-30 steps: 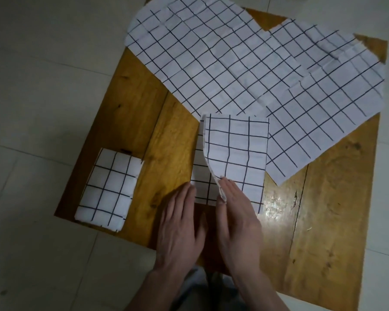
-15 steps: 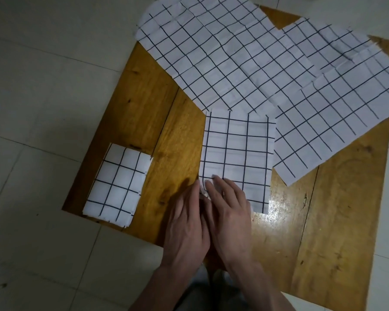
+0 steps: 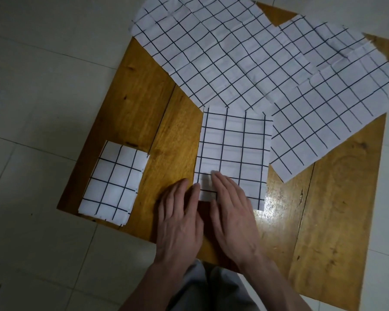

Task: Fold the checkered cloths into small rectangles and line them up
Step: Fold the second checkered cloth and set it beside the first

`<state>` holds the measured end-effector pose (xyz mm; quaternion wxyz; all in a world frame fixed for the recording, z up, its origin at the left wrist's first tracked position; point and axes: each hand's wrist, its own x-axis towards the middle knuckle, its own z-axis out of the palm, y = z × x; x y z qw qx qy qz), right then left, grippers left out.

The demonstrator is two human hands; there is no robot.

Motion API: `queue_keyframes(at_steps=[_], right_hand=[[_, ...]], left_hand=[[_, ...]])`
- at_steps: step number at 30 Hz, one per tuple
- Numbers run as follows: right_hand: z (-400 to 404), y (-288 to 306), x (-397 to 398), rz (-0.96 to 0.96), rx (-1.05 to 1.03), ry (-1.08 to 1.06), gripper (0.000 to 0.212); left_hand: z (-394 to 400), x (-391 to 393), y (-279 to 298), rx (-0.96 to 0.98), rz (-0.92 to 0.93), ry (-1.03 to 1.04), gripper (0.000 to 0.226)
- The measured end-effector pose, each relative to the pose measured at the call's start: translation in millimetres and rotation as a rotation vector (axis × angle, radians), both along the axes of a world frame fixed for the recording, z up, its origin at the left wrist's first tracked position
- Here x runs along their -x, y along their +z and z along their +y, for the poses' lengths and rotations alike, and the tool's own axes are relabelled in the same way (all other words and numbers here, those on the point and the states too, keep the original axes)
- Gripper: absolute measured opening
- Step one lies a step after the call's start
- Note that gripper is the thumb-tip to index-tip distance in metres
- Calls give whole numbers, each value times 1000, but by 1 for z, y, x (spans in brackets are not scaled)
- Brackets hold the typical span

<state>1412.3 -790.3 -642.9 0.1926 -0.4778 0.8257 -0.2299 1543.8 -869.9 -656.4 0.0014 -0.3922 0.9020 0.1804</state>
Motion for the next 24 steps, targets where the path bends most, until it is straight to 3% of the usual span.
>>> queue_keyframes(at_steps=[3, 7, 13, 17, 24], right_hand=[[13, 7, 31, 27, 18, 57, 57], [35, 1, 77, 202, -9, 128, 62], [55, -14, 101, 346, -99, 278, 54], [56, -13, 73, 295, -241, 109, 59], [42, 5, 24, 185, -270, -152, 58]], left_hand=[[-3, -2, -1, 20, -14, -25, 57], [-10, -2, -1, 52, -38, -61, 58], [-19, 7, 3, 83, -68, -87, 61], [-14, 16, 7, 92, 1, -110, 60], [21, 21, 4, 66, 66, -440, 52]])
